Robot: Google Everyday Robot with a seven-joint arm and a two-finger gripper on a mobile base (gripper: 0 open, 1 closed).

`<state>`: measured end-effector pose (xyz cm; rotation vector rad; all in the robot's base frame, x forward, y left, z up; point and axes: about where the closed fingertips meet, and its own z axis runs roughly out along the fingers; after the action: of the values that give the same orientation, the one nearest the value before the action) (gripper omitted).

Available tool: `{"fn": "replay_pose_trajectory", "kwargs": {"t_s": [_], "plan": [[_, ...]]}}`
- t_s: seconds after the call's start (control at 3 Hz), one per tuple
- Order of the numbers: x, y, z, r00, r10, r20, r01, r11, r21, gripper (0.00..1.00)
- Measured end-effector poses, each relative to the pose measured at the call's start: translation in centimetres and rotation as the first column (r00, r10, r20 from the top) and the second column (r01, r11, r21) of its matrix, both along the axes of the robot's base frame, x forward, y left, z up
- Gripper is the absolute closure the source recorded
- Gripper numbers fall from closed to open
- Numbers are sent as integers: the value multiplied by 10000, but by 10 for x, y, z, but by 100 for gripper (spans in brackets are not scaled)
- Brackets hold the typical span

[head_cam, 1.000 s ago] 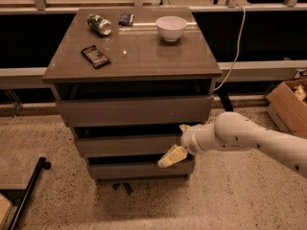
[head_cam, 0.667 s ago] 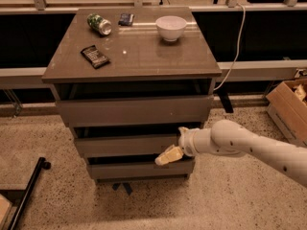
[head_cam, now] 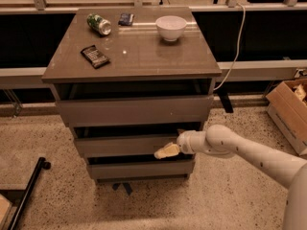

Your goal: Open middle drawer

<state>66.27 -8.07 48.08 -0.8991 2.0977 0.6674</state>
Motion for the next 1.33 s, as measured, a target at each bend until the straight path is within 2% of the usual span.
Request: {"fn": "replay_pose_trajectory", "kwargs": {"t_s": [0.33,0.67,1.0,1.33], "plan": [[23,-1,-23,9999,-13,-163,16,9998,183,0],[25,1,-29,9995,42,-304,-34,9996,286,7],[25,1,-29,9995,43,-305,-35,9996,286,23],[25,1,-28,9995,43,-305,-35,9996,286,46]]}}
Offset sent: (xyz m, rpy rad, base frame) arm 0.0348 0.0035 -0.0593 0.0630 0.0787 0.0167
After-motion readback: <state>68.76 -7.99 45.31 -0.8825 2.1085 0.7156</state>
